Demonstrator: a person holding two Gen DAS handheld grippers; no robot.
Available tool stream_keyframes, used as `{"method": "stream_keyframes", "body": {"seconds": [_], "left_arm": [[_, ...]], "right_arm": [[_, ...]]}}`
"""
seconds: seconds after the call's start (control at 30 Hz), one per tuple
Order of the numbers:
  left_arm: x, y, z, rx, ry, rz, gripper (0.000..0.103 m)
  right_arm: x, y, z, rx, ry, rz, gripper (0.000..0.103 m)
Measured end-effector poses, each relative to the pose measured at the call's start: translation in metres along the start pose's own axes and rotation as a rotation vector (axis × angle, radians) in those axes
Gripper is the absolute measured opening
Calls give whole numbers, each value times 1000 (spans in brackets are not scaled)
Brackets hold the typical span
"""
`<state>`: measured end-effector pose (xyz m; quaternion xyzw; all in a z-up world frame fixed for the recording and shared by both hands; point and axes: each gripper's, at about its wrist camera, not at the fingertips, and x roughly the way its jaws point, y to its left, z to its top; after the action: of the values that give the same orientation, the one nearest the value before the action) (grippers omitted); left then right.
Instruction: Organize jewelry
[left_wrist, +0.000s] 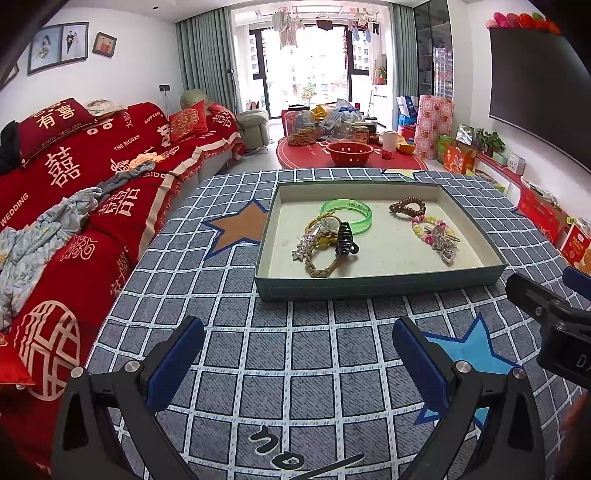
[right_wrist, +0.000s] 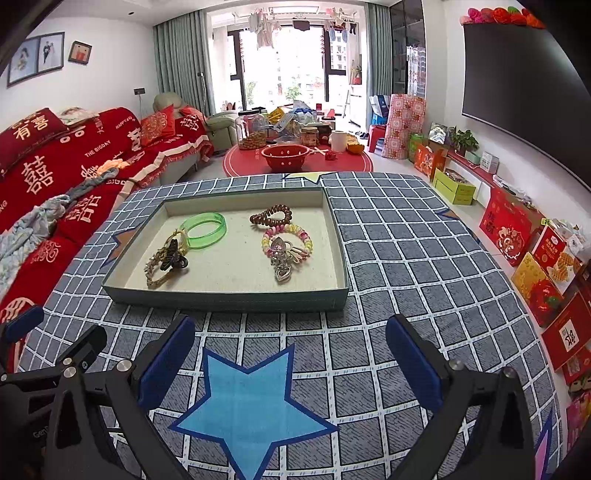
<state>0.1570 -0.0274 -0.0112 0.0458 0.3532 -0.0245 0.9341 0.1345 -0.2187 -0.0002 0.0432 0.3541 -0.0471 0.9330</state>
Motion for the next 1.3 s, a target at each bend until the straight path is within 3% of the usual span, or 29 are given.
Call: {"method": "stream_keyframes", "body": {"seconds": [1.3], "left_arm": [[-1, -2, -2, -3, 5, -2, 103]], "right_arm": [[-4, 2, 1, 1, -4, 7, 103]]}}
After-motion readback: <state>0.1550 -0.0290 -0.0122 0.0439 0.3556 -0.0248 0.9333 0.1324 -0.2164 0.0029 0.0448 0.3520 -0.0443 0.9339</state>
